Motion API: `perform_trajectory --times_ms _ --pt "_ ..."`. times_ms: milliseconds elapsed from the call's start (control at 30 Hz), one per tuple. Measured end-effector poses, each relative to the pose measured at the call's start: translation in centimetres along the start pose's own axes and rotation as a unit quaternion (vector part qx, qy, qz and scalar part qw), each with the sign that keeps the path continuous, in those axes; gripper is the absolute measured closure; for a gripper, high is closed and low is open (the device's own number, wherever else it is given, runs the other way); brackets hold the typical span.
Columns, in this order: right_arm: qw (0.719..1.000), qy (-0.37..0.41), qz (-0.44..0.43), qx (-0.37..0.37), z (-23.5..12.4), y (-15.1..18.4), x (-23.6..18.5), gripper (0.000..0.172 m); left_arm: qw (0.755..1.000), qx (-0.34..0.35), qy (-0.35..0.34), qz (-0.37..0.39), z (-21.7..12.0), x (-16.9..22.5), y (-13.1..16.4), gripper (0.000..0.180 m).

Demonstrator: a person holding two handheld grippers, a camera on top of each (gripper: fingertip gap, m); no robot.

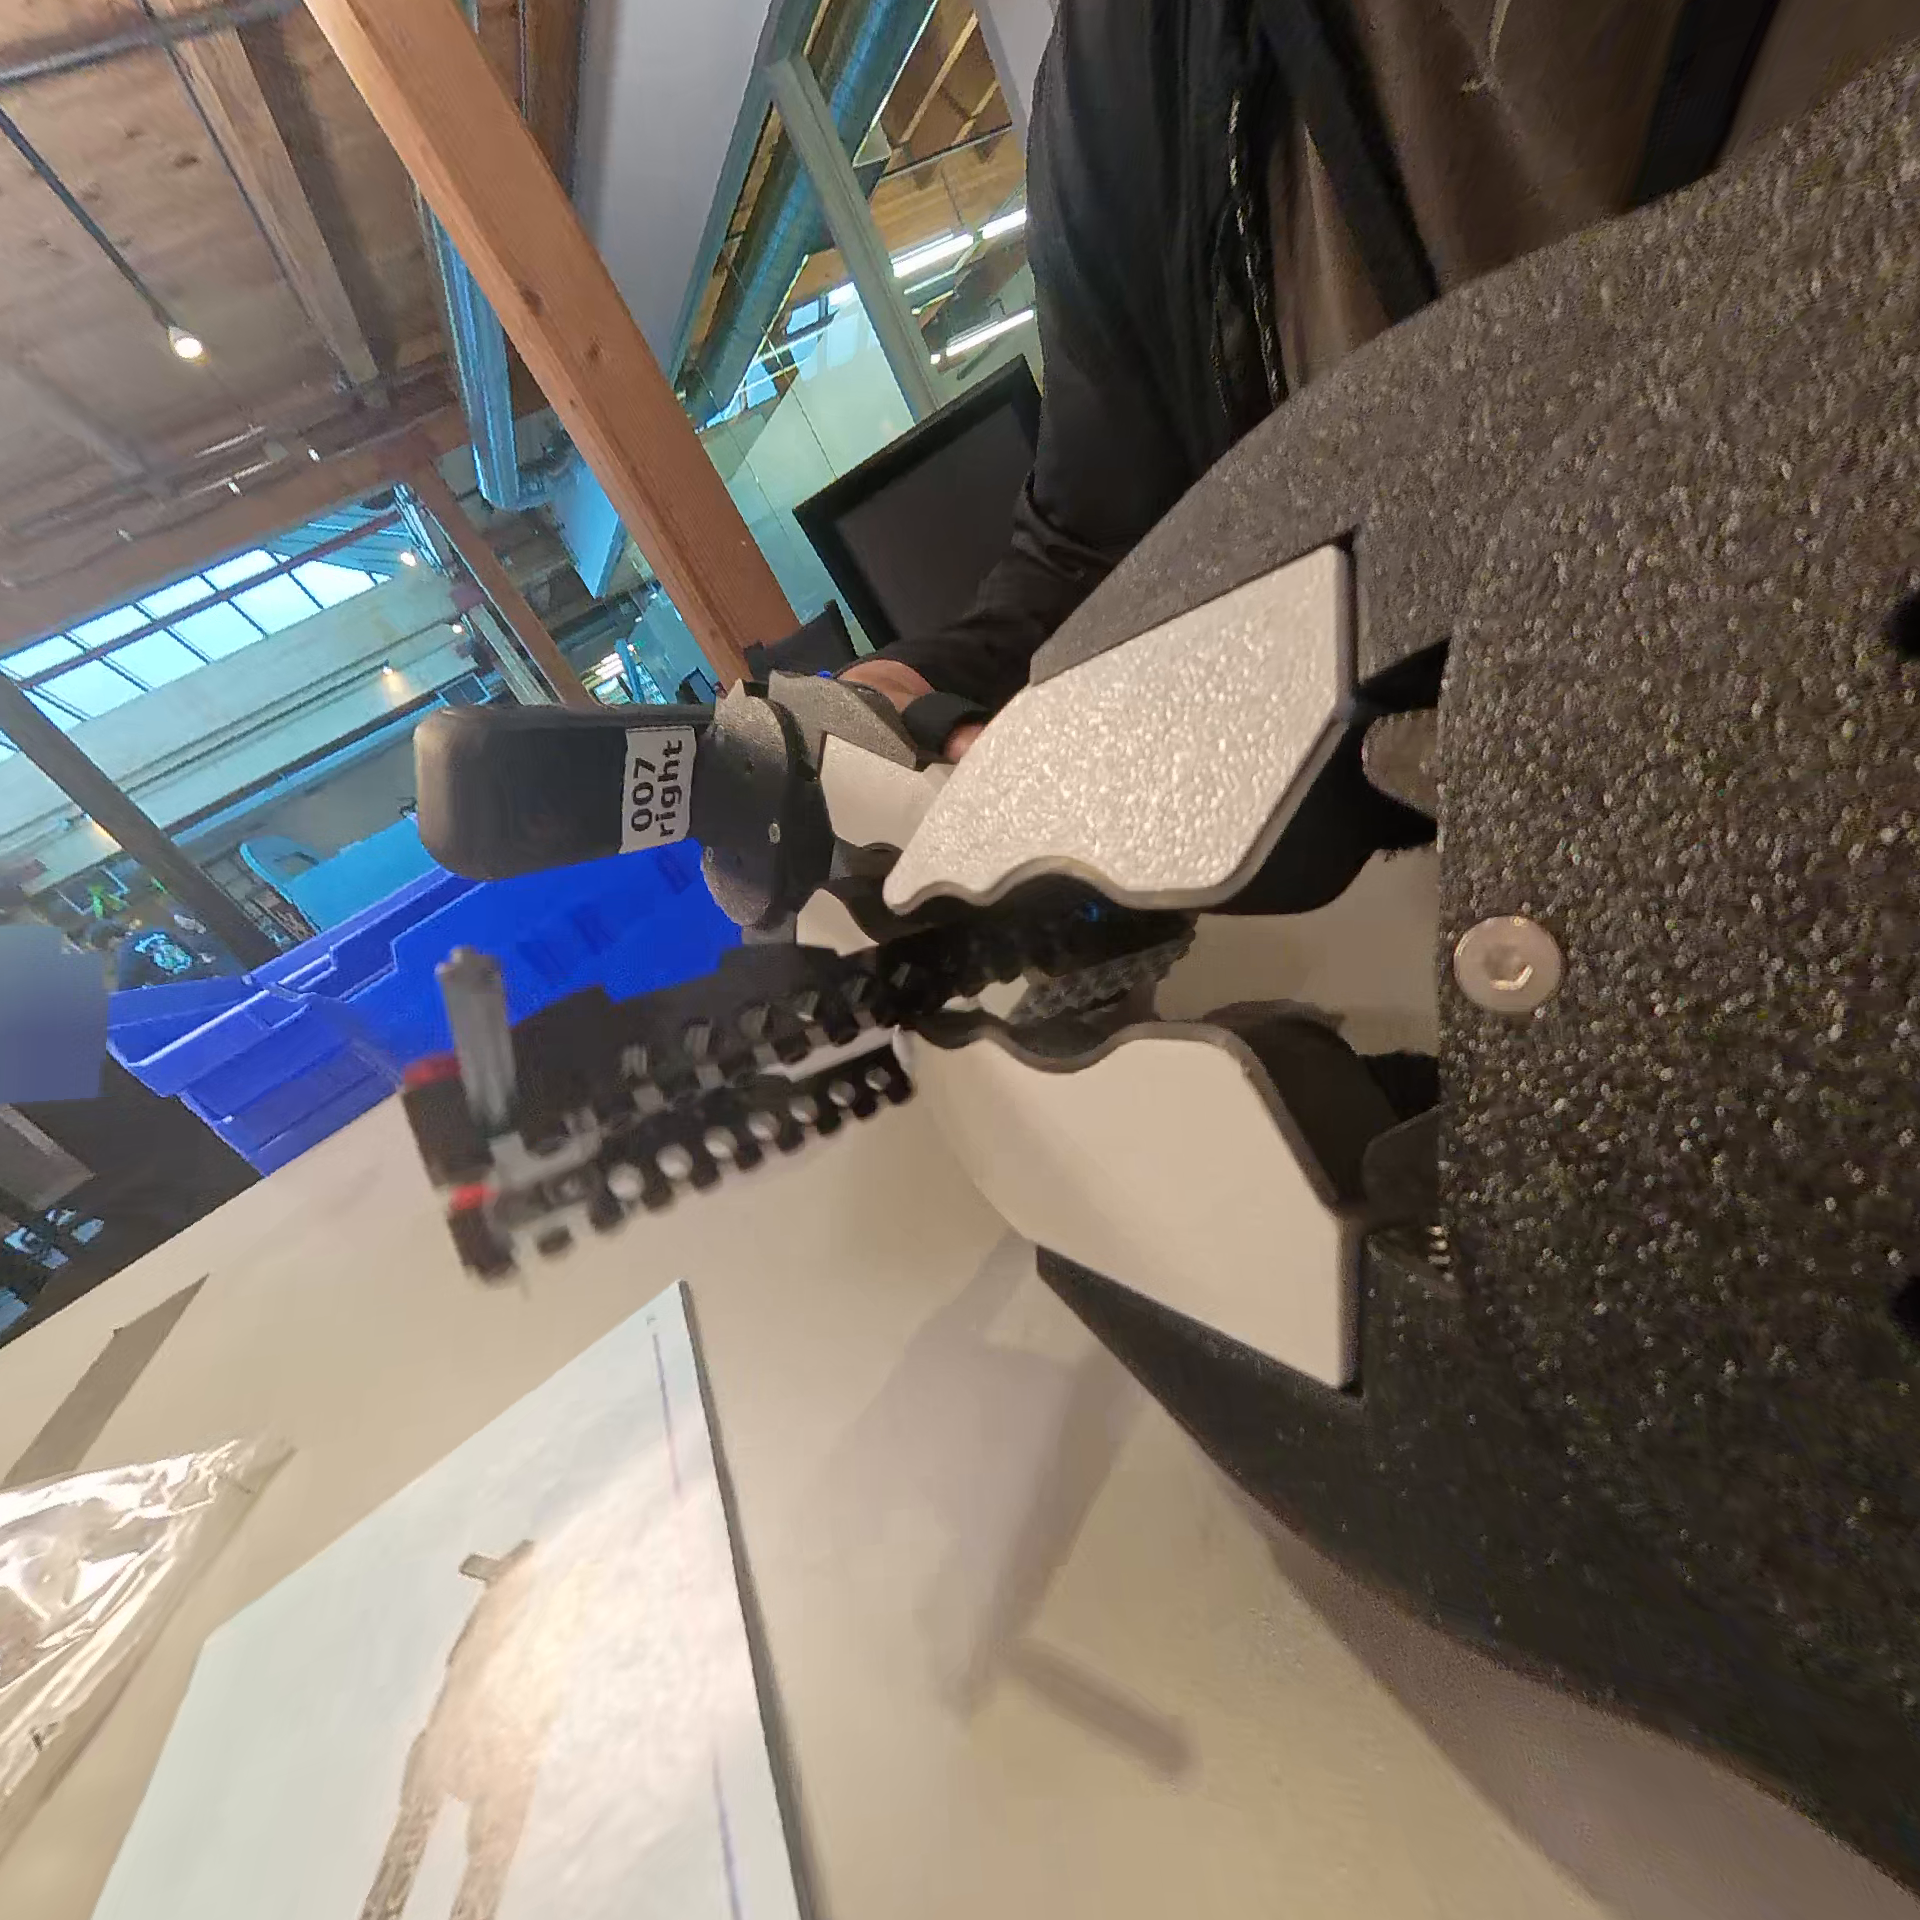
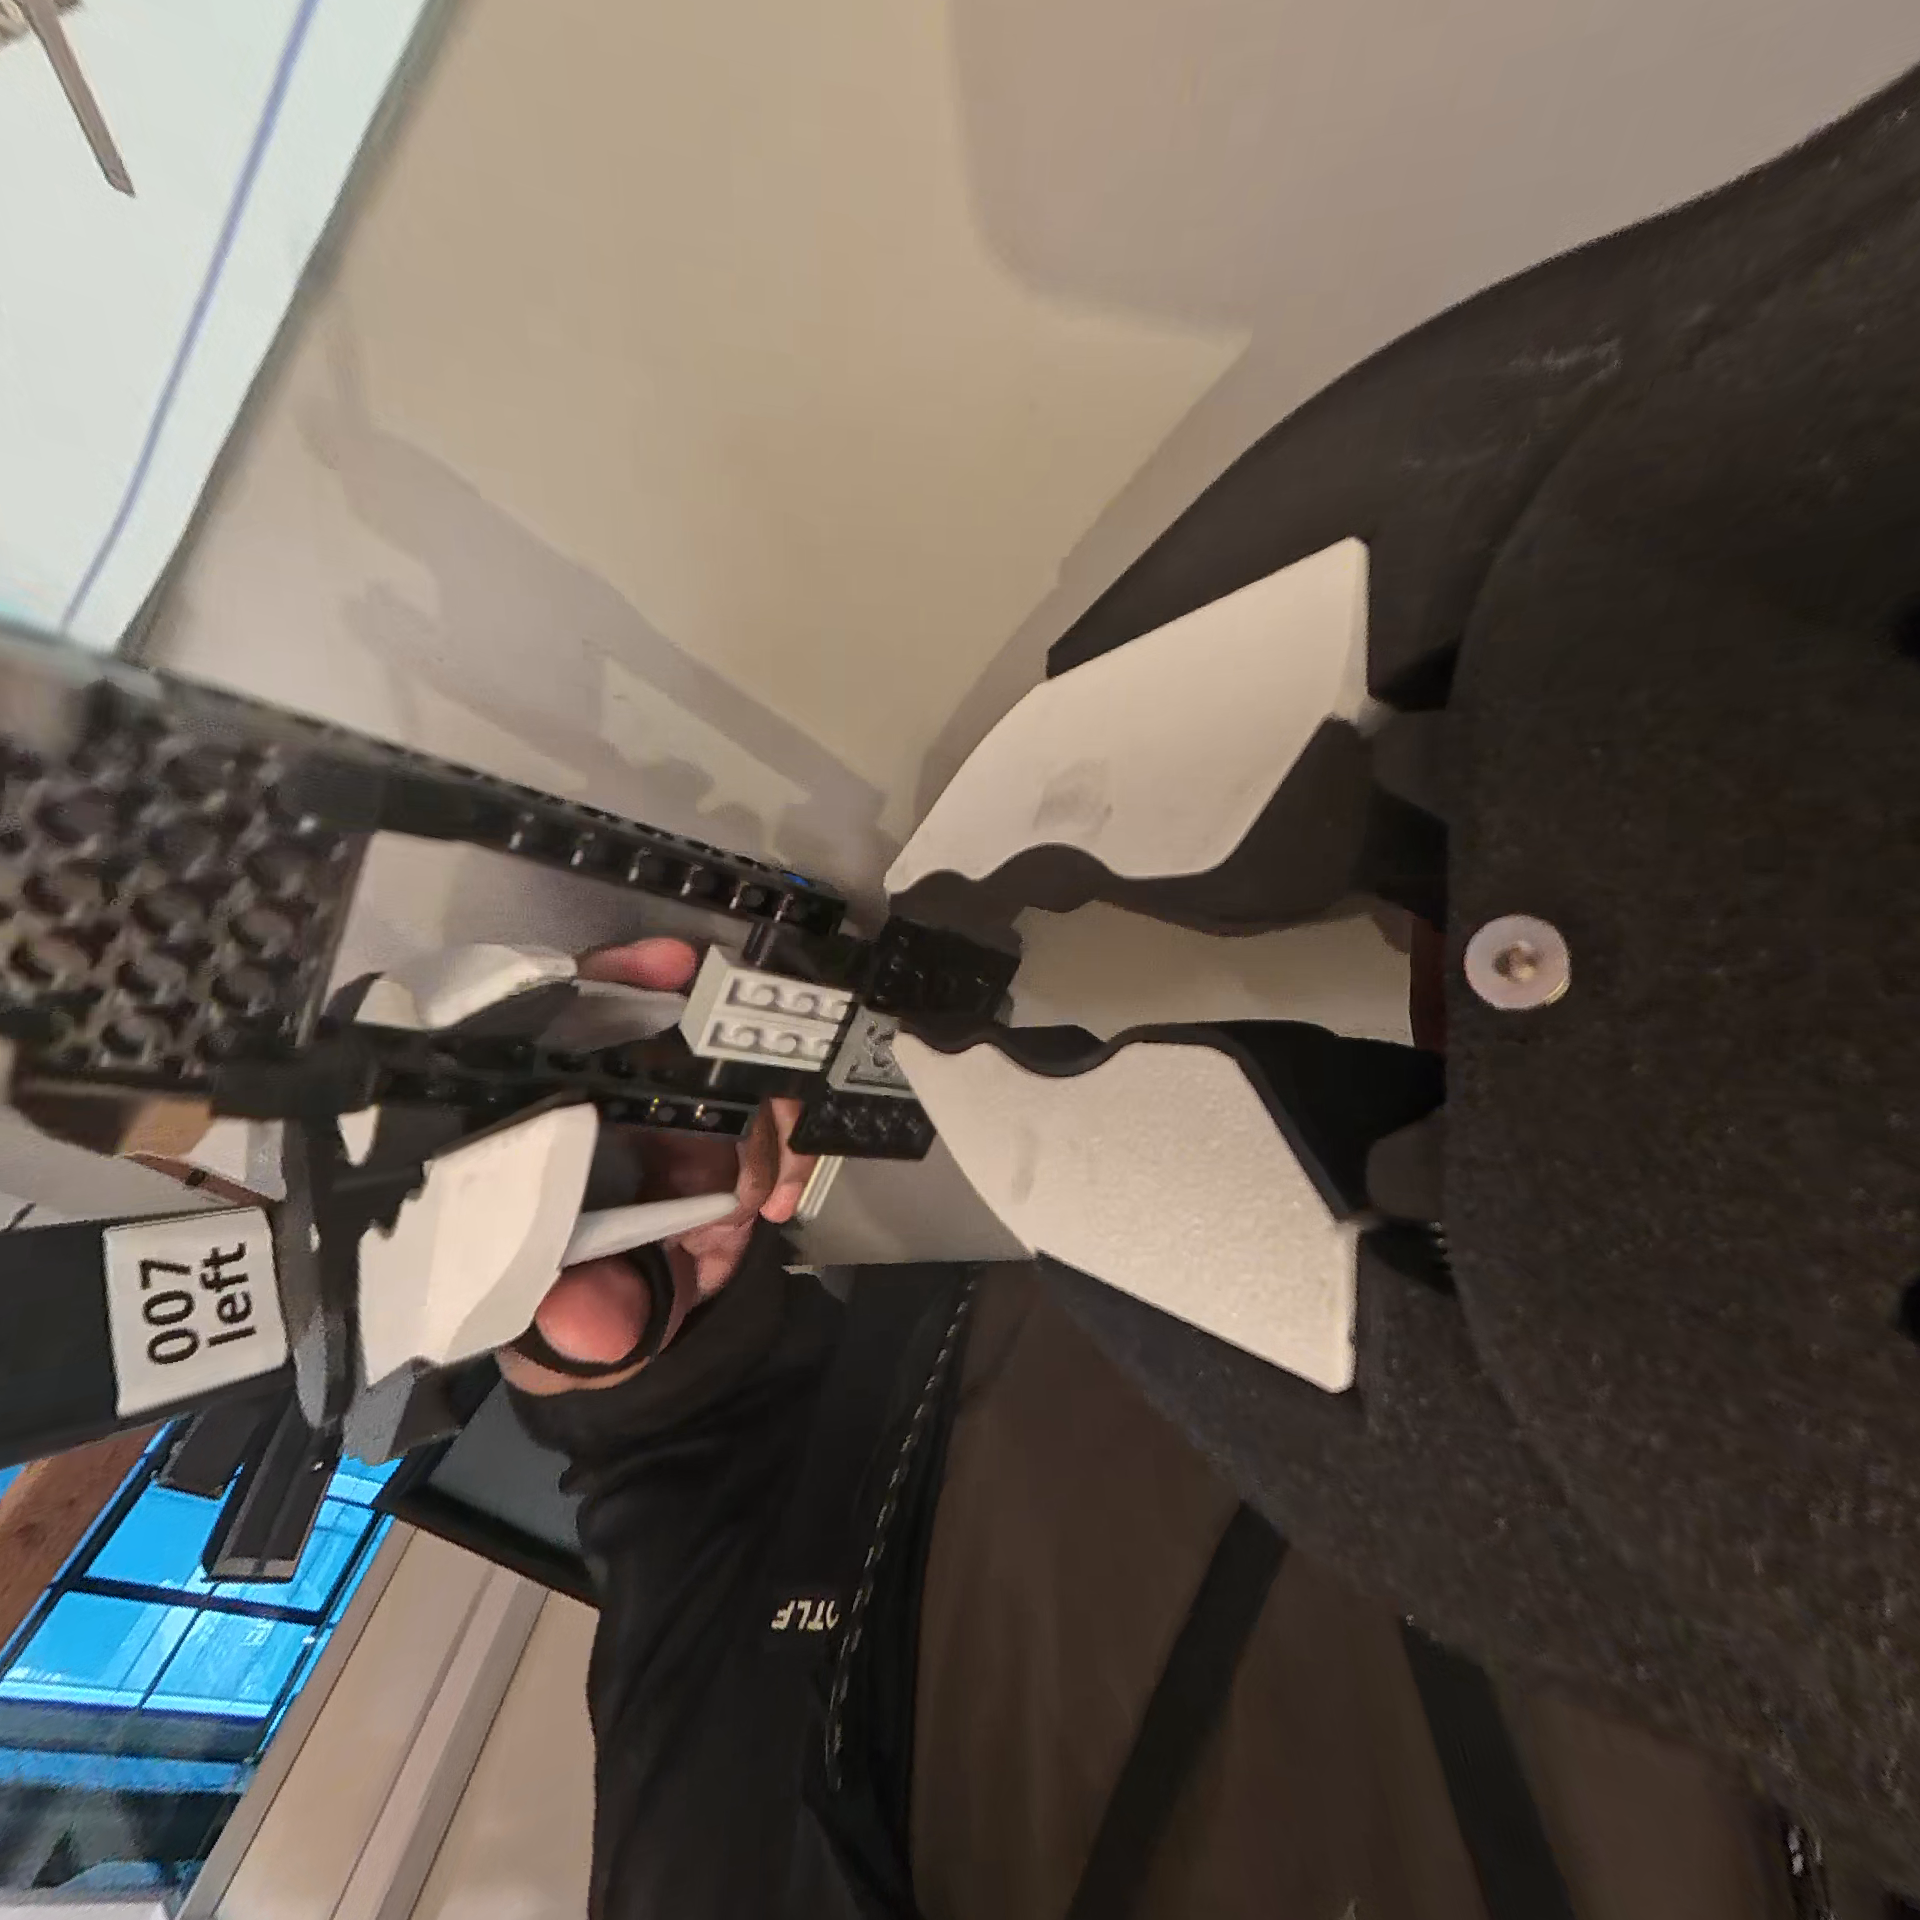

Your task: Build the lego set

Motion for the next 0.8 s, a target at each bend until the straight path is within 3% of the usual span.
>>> perform_trajectory --times_ms 200,467,600,800 --pt "0.999 0.04 -0.029 -0.003 0.1 0.0 -0.2 0.147 0.999 -0.007 -0.021 -0.025 -0.4 0.0 0.6 0.165" --pt "0.974 0.142 -0.174 0.012 0.3 -0.3 -1.4 0.135 0.991 0.083 -0.042 -0.098 -1.9 -1.3 0.1 0.166" --pt "0.937 0.208 -0.281 0.011 1.2 0.1 -2.6 0.129 0.983 0.12 -0.057 -0.123 -2.4 -1.5 0.3 0.166" --pt "0.854 0.293 -0.431 0.005 3.3 1.3 -4.5 0.112 0.964 0.182 -0.053 -0.184 -2.9 -1.8 1.2 0.166"
Point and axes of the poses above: each gripper's, where its closed fingertips meet, z out along the fingers, y out of its underside, x = y × z across the jaws, the point moved 10 cm from there along -z, back along the fingers, and after that the axes turned 4 degrees about y, right-handed, at the moved point
